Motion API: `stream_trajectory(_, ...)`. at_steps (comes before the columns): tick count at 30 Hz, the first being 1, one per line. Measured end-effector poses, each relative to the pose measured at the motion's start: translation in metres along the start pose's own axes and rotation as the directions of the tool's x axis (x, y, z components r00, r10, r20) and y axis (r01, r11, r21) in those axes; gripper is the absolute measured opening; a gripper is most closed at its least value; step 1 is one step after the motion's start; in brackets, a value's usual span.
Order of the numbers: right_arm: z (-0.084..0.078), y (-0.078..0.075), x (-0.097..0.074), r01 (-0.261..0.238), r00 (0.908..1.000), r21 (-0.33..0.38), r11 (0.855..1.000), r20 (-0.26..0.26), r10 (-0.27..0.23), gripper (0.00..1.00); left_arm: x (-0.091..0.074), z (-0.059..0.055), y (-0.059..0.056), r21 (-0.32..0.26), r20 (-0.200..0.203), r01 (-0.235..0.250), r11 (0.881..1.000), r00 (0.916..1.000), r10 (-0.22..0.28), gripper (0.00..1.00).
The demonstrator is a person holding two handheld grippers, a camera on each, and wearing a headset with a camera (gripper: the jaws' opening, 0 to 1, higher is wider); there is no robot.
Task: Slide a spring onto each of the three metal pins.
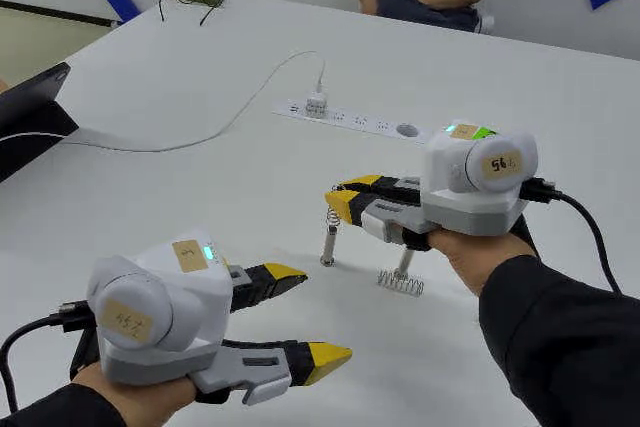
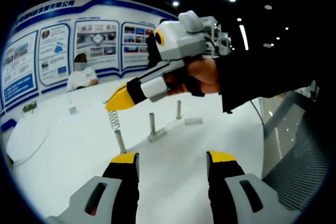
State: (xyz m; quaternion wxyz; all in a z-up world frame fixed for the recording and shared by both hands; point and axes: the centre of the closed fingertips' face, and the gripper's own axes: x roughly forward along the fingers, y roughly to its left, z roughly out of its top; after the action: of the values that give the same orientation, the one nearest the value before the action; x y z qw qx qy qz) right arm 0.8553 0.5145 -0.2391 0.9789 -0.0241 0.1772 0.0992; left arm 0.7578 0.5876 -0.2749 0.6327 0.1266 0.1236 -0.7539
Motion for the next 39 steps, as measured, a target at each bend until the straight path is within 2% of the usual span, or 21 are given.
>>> stream_trajectory(17,-0.017,-0.003,0.005,0.005,0.9998,0.028,1.000,-0.020,-0.005,0.11,0.001,-0.003,-0.001,-0.011,-0.012,0.005,1.000,0.9999,-0.005,0.51)
stream_trajectory(39,-0.050,-0.001,0.017,0.024,0.9915,-0.022,0.999,-0.127,-0.027,0.12,0.001,-0.006,0.001,-0.010,-0.027,-0.002,1.000,0.9996,0.001,0.51)
